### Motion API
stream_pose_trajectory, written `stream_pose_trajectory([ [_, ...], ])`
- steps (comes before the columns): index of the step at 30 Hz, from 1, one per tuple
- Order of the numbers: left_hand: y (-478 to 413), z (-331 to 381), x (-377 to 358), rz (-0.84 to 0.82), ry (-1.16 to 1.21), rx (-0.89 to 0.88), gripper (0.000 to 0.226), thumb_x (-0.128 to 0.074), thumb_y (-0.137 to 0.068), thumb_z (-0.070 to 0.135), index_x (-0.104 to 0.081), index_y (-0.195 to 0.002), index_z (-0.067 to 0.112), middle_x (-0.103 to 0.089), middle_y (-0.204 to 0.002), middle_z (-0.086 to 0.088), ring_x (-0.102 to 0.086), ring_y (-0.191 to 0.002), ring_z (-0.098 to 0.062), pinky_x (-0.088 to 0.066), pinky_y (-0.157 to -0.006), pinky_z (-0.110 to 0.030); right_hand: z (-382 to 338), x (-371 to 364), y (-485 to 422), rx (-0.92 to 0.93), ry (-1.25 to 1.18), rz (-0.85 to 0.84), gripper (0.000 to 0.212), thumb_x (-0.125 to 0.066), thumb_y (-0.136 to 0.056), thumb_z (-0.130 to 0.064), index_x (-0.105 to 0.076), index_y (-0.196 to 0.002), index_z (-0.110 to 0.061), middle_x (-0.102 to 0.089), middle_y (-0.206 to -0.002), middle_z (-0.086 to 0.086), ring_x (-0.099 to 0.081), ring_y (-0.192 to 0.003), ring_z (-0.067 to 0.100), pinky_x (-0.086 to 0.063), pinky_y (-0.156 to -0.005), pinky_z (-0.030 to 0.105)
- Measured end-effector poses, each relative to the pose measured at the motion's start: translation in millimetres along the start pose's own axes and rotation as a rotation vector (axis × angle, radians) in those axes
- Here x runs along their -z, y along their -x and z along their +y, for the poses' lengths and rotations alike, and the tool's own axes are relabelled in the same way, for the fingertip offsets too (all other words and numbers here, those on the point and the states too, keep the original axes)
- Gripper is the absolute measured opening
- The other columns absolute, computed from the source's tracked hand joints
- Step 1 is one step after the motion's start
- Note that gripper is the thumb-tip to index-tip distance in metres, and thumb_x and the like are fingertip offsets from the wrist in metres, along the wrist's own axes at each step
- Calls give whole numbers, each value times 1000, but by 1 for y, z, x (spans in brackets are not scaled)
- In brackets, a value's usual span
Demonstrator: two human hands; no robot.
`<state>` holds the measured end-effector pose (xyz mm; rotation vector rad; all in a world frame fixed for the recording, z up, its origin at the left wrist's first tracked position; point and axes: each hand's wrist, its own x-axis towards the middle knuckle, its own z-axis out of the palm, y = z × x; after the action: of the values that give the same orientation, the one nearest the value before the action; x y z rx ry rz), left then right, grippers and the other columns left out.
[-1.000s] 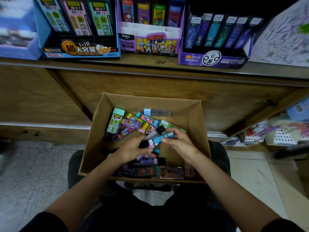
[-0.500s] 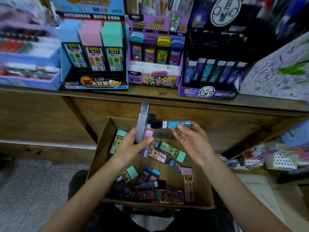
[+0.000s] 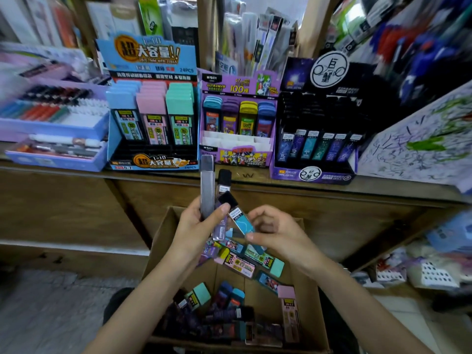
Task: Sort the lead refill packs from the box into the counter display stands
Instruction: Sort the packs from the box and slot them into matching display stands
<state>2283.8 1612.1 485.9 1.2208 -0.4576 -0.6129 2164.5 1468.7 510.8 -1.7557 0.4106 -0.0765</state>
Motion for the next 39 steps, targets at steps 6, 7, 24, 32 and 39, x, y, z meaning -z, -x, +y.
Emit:
stream_pose_trajectory([
  [6,-9,22,-12,-1,-148,-92,38,-69,-72,32,-60,-97,5,-64,-79,-6,-61,-73,-15,-51,-64,-26,-28,-4,-9,193,84,1,16,-51,-95,-29,-50,-111,-32,-61,-110,-2,-59,-105,10,-52,-90,38],
  [7,-10,25,-16,-13,-166,-108,40,-69,-72,32,-60,-100,4,-63,-81,-7,-61,-75,-15,-51,-65,-25,-33,-5,-11,224,92,15,14,-48,-96,-30,-51,-110,-29,-61,-107,-2,-61,-101,10,-53,-86,36],
  [24,-19,36,-43,-29,-164,-54,27,-59,-82,31,-59,-107,22,-74,-94,-2,-71,-84,-17,-54,-64,-19,-94,139,-32,415,303,538,23,-64,-88,-14,-58,-85,-35,-63,-86,-10,-63,-75,2,-50,-70,12],
  [32,-20,31,-47,-28,-172,-34,28,-60,-81,31,-59,-107,23,-74,-94,-3,-71,-85,-19,-55,-64,-21,-81,128,-44,360,348,509,18,-67,-86,-17,-64,-103,-22,-62,-87,-15,-64,-80,5,-52,-77,21],
  [39,-22,32,-52,-32,-172,-48,26,-60,-81,31,-59,-106,23,-74,-94,-3,-71,-84,-18,-55,-64,-19,-72,120,-55,299,385,565,24,-66,-86,-17,-68,-108,-7,-66,-91,0,-64,-87,12,-54,-83,32],
])
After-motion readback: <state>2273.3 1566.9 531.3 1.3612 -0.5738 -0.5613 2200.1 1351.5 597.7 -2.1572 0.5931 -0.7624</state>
